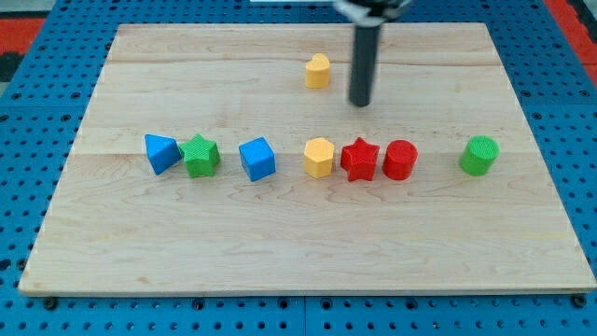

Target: Move the yellow heart to the top of the yellow hexagon

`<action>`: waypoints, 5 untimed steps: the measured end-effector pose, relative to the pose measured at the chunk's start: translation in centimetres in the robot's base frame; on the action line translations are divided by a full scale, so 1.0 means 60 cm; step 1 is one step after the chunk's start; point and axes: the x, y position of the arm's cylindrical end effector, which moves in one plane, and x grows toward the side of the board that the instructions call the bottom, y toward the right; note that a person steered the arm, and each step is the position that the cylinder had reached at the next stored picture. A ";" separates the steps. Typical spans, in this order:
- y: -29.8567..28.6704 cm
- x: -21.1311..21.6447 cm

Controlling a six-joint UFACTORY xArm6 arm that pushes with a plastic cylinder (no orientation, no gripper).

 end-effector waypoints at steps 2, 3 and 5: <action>-0.308 -0.084; -0.381 -0.039; -0.287 0.006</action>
